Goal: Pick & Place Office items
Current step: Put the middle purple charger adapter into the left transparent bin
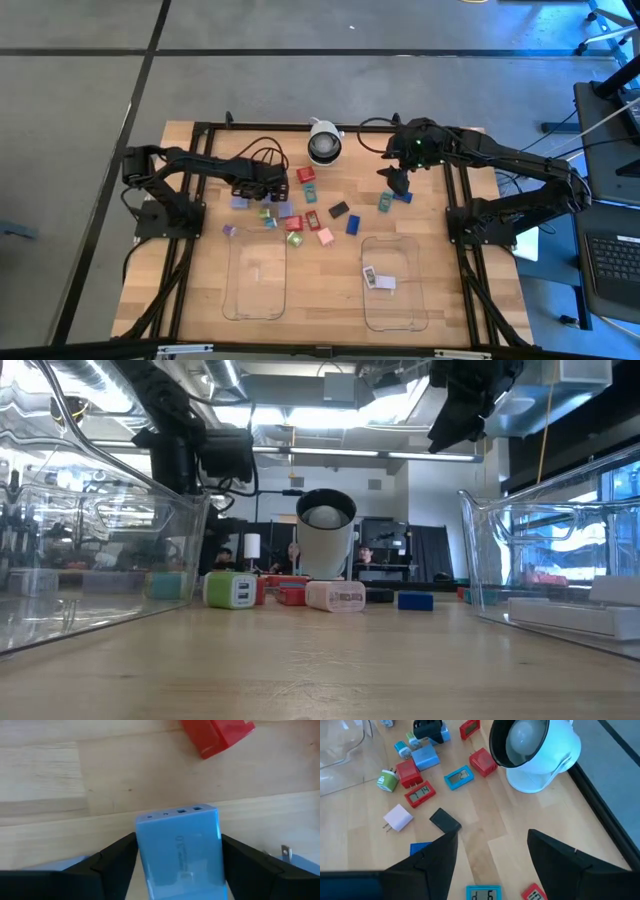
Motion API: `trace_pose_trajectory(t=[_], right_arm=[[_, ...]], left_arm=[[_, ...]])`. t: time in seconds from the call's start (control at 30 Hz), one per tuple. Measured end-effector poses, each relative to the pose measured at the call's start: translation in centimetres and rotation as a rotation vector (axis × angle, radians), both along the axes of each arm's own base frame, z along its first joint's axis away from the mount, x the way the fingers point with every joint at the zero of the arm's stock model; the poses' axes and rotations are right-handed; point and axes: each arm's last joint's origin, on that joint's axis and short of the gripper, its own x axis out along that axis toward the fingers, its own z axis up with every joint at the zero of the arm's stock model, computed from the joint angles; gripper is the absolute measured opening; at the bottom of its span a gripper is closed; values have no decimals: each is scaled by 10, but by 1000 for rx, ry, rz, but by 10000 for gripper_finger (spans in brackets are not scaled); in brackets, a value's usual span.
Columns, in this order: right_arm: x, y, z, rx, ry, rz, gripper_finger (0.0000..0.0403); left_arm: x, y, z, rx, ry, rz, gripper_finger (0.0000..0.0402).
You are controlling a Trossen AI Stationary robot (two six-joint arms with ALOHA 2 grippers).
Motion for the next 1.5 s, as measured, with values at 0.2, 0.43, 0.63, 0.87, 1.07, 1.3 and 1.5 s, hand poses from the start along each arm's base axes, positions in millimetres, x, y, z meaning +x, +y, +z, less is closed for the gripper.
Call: trace_pose_trajectory(t=[0.2,0.43,0.63,0.87,1.07,1.3,1.5], right_arm=[[0,-1,0,-9,2,1,244],[0,-1,0,-18,5,12,244],[0,-2,0,-18,4,11,244],[4,-3,4,-3,-62,-26,244],[7,-4,8,33,-125,-87,244],[10,-7,13,50,-202,-228,244],[10,-10,15,42,-243,-359,244]], left_arm=[[2,2,10,61,-32,9,211],[11,7,47,191,-126,-49,211],[31,8,112,422,-348,-235,211],[42,-7,192,755,-760,-561,211],[29,-27,240,1006,-1060,-755,213],[18,-47,264,1164,-1251,-946,215],[19,-58,264,1199,-1255,-1053,215]])
